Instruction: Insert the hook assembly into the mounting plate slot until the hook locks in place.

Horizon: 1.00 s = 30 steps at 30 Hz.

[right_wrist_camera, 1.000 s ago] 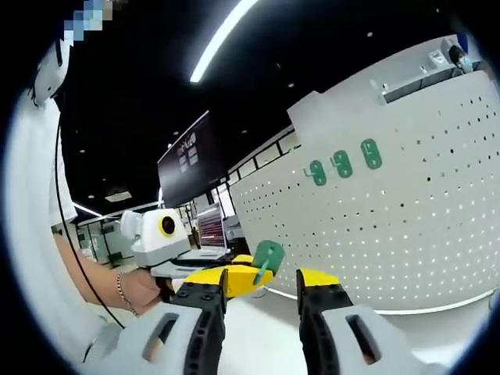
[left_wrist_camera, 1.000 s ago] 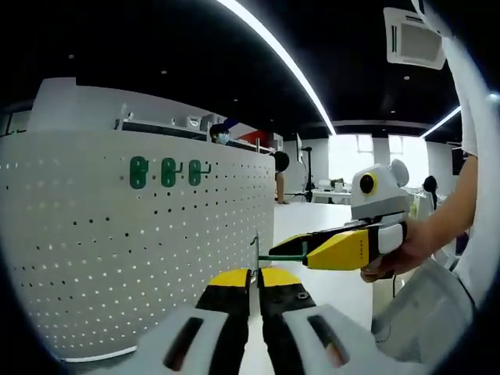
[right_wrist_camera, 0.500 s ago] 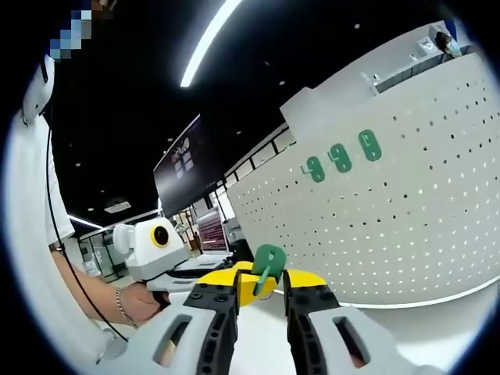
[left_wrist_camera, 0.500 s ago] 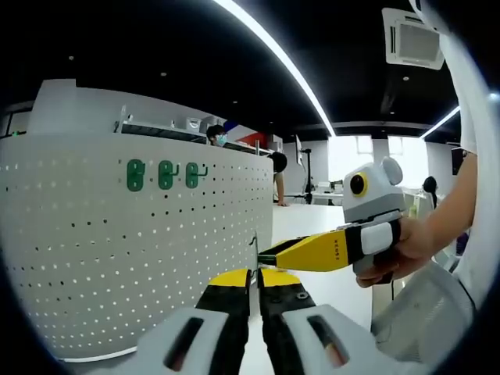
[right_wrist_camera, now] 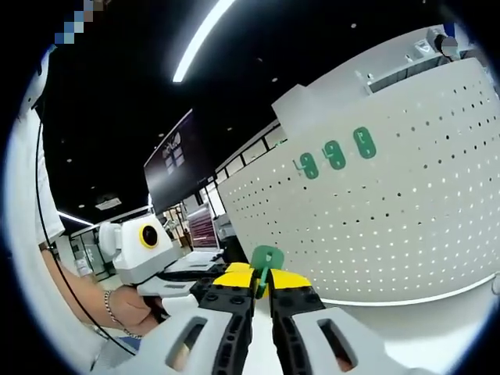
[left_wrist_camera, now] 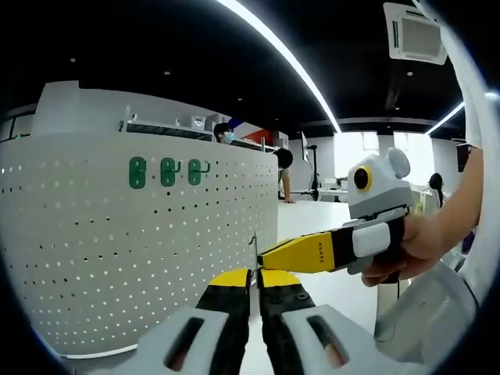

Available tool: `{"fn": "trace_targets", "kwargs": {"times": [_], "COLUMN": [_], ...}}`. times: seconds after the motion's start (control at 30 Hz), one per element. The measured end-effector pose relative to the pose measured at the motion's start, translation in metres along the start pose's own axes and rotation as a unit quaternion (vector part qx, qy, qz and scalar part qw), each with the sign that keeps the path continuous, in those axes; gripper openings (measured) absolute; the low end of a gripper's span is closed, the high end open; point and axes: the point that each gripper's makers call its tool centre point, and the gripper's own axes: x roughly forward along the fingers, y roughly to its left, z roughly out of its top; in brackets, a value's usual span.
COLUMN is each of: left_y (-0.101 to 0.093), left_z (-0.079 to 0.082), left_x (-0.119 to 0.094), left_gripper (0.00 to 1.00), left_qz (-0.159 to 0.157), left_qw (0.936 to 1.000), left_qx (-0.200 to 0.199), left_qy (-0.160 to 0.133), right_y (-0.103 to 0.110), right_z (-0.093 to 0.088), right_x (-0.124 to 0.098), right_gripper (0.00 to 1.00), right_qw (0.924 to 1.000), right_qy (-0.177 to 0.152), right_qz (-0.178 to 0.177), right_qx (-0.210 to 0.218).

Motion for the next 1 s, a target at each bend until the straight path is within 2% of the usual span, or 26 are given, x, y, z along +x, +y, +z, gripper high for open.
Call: {"fn": "trace_targets", "kwargs": {"times": [0.33,0.73,0.8,0.87,0.97,1.0], "left_y": [-0.0004,-0.0007,-0.0015,-0.0030,-0.0030,-0.0026], "left_z": [0.0008,0.0012,0.0009,0.0012,-0.0015,-0.0018], "left_x": [0.0011,0.0016,0.0022,0.0034,0.0061,0.0060], "left_gripper": [0.04,0.04,0.05,0.08,0.26,0.29], "left_qz": [0.008,0.008,0.006,0.004,0.011,0.012], "left_qw": [0.9999,0.9999,1.0000,1.0000,0.9998,0.9998], "left_qx": [-0.004,-0.004,-0.002,0.002,0.013,0.014], "left_qy": [-0.005,-0.005,-0.005,-0.004,0.005,0.005], "right_y": [-0.0014,-0.0017,-0.0019,-0.0026,-0.0020,-0.0020], "right_z": [0.0034,0.0045,0.0050,0.0051,0.0072,0.0074], "right_x": [0.0009,0.0003,0.0000,0.0002,0.0007,0.0008], "right_gripper": [0.01,0.00,0.00,0.00,0.00,0.00], "right_qw": [0.9997,0.9996,0.9996,0.9995,0.9995,0.9995], "right_qy": [-0.014,-0.017,-0.019,-0.020,-0.022,-0.022], "right_qz": [-0.022,-0.021,-0.019,-0.021,-0.018,-0.019], "right_qx": [0.001,-0.002,0.008,0.009,0.012,0.011]}}
